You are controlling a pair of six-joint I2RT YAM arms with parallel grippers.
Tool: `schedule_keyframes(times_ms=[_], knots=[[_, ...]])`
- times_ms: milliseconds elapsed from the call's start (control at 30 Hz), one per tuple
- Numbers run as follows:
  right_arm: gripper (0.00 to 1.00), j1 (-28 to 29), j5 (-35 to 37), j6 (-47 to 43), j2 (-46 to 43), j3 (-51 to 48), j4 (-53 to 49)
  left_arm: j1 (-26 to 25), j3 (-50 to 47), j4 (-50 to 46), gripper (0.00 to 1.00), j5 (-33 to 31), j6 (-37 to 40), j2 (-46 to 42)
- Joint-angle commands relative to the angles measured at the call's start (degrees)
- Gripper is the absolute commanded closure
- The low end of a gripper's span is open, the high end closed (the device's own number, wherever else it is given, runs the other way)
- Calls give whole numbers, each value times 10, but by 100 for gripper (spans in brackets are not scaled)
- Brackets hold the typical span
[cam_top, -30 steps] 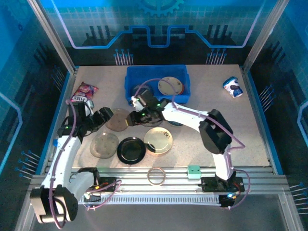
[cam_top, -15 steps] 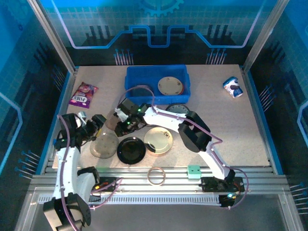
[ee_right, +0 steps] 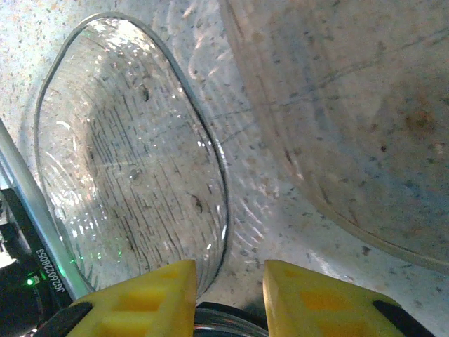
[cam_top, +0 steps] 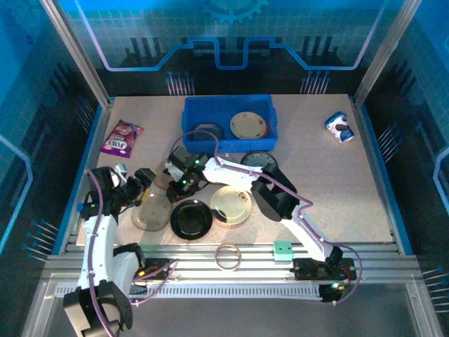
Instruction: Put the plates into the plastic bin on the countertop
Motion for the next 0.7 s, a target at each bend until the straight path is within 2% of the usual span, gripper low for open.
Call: schedule_keyframes(times_ms=[0, 467, 667], knots=[[69, 13, -21, -9, 19, 25, -21, 5, -8, 8, 25, 18, -2, 1], [70, 21, -23, -10, 56, 69, -48, 4, -8, 6, 26, 13, 2, 4], [74, 21, -25, -4, 66, 79, -49, 5, -8, 7, 26, 11, 3, 5]])
